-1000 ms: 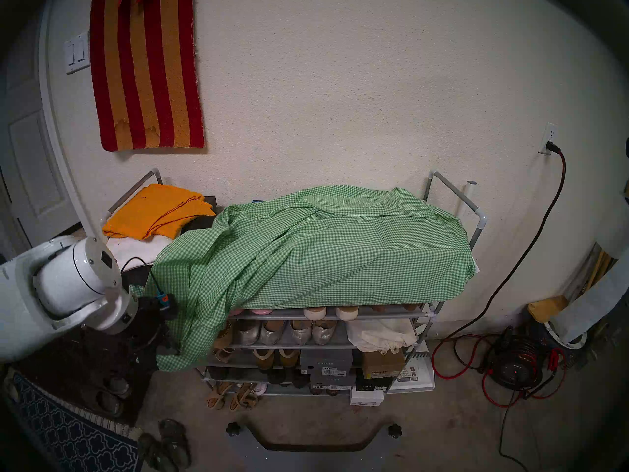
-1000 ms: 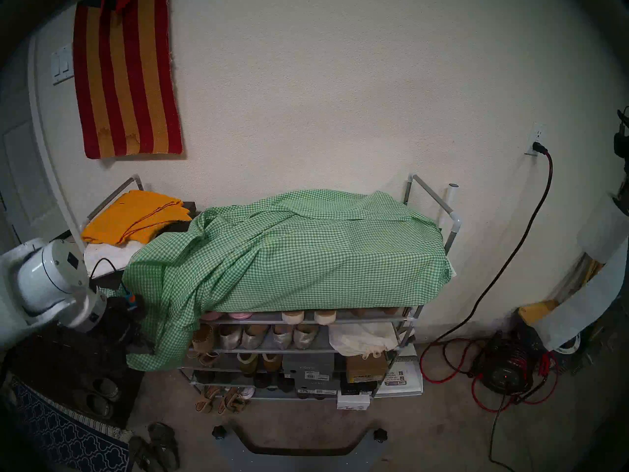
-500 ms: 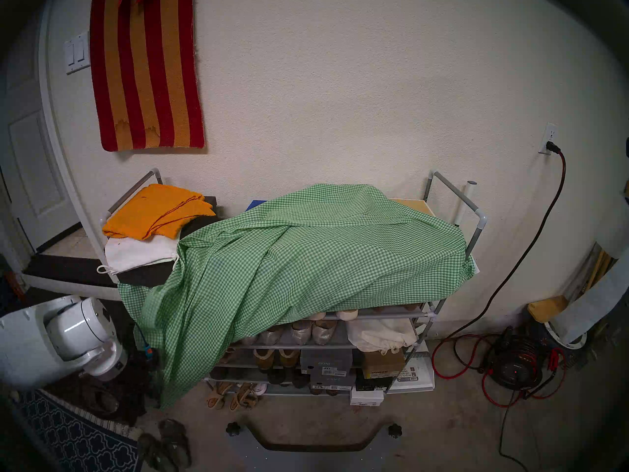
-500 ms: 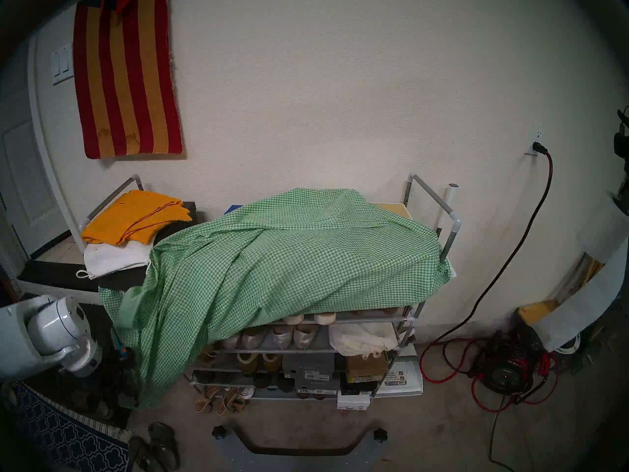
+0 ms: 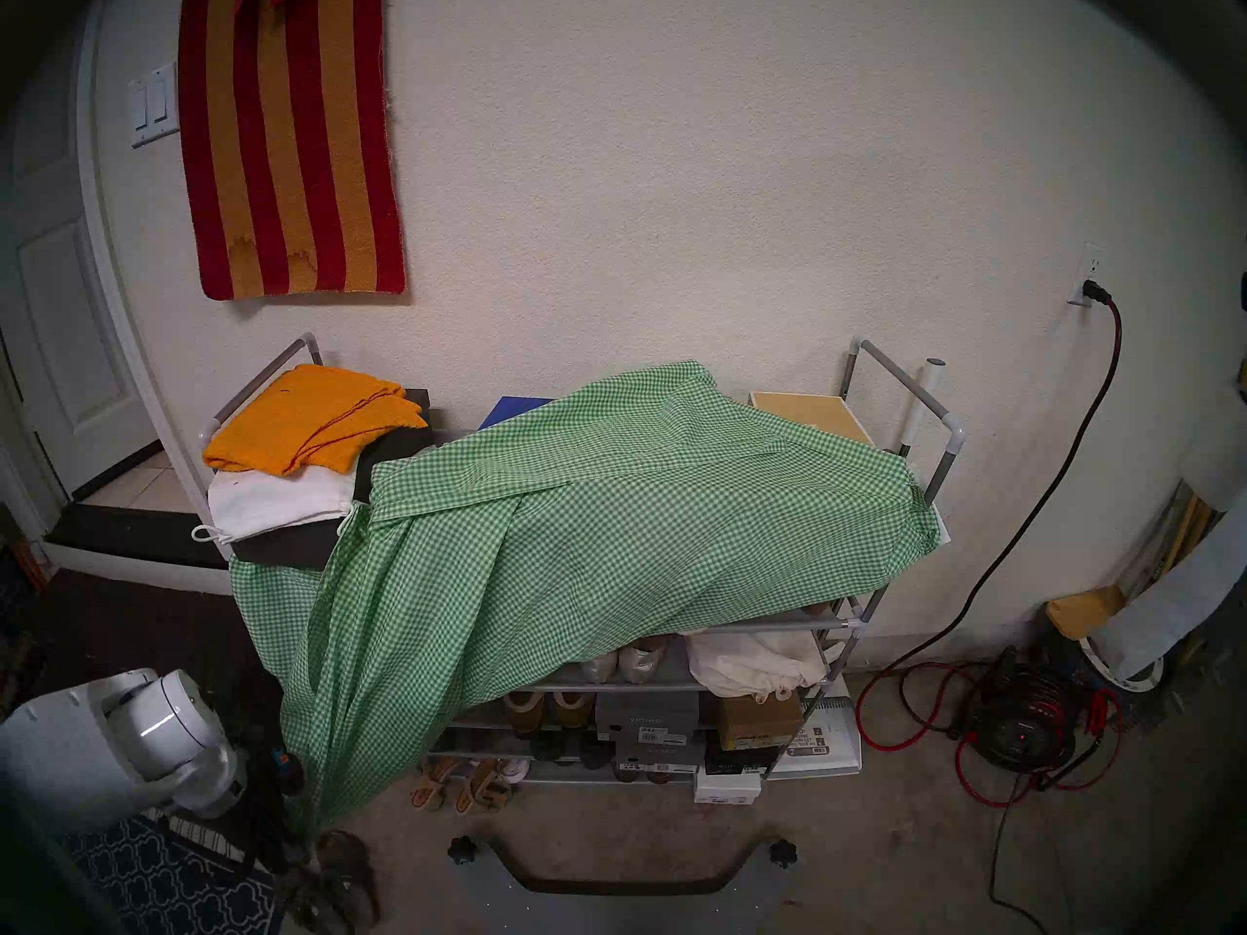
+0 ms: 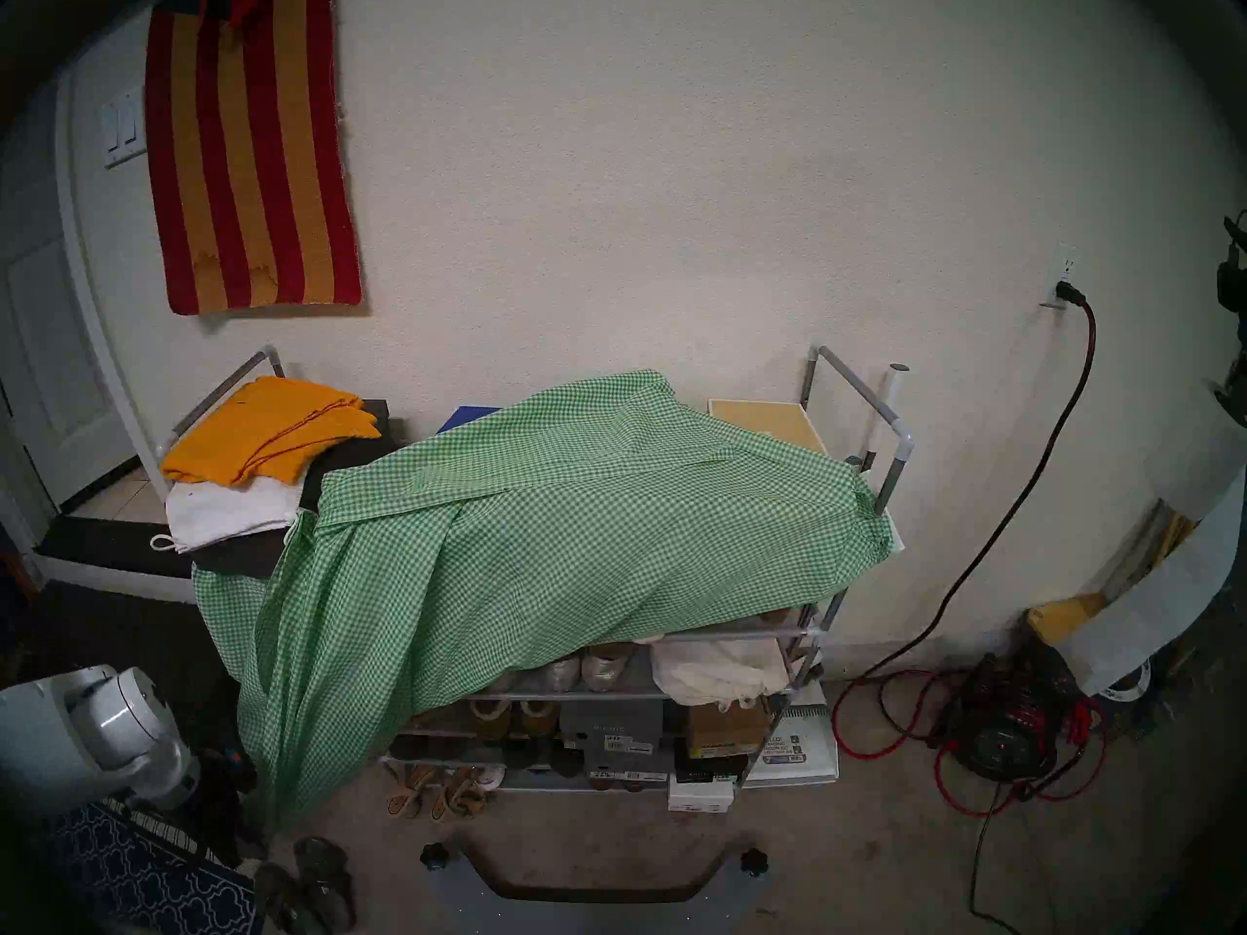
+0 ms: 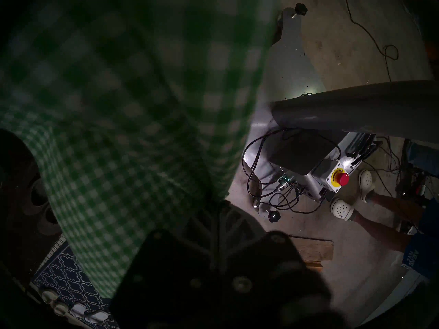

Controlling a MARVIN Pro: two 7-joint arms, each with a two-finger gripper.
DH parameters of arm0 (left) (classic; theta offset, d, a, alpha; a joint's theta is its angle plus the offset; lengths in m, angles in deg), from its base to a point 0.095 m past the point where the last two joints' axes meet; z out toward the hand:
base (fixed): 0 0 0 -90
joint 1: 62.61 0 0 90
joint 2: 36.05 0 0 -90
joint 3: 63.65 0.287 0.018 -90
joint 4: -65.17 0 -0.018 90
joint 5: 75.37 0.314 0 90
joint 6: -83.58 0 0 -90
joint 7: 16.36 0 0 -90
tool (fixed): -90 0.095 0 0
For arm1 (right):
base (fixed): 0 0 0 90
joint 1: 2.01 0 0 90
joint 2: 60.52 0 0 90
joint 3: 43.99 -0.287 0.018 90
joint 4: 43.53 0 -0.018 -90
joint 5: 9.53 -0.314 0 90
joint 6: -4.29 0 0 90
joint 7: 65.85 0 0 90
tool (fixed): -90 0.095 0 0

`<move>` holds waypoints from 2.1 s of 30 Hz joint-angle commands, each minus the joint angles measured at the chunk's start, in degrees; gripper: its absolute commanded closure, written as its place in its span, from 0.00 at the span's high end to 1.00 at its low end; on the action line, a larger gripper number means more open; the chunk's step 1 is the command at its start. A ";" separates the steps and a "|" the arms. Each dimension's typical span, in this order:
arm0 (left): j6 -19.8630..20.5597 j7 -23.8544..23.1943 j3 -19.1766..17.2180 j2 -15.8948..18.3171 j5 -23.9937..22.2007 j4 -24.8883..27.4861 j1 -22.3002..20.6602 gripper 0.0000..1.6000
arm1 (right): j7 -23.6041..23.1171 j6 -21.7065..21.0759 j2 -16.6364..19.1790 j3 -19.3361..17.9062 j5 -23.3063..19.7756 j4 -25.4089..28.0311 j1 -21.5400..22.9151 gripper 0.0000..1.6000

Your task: Lift the object off the cloth, cover the shoe rack with the cloth, put the object back

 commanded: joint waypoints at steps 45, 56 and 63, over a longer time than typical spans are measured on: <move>2.84 11.08 26.36 -29.13 16.43 -42.00 -31.08 0.00 | 0.49 0.09 -0.30 0.22 -0.76 0.19 -0.03 0.00; 2.91 12.55 29.36 -32.92 18.98 -51.51 -35.24 0.00 | 0.61 0.10 -0.35 0.28 -0.90 0.24 -0.03 0.00; 2.72 13.34 31.06 -34.85 20.56 -57.44 -37.94 0.00 | 0.68 0.10 -0.39 0.32 -0.99 0.26 -0.04 0.00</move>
